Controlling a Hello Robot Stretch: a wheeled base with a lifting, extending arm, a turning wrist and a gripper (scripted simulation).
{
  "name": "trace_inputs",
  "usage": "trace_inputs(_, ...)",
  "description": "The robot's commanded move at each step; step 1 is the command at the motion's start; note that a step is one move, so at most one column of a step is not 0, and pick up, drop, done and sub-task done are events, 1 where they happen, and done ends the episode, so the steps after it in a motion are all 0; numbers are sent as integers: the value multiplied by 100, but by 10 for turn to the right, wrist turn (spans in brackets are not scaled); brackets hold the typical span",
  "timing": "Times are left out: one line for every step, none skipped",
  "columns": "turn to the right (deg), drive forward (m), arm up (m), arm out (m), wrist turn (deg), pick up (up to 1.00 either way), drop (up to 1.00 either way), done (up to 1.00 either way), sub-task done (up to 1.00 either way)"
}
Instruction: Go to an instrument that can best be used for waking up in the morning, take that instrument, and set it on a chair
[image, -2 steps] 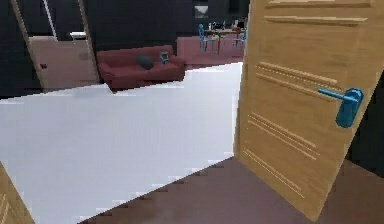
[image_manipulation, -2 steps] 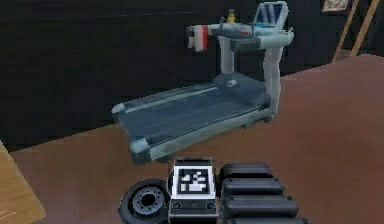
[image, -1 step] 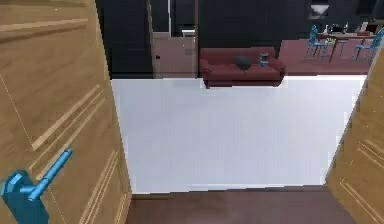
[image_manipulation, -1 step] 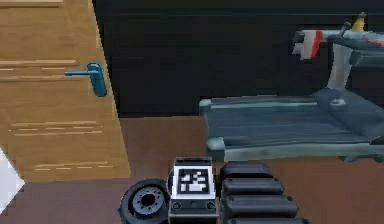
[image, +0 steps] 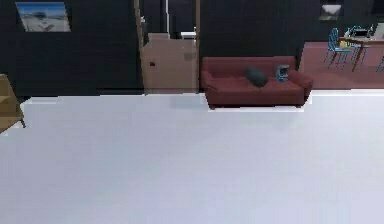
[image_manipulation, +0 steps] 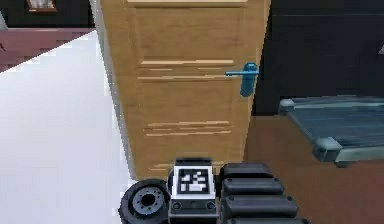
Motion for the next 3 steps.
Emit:
trace_inputs(0,100,0,0,0,0,0,0,0)
trace_inputs(-30,0,0,0,0,0,0,0,0)
trace_inputs(0,100,0,0,0,0,0,0,0)
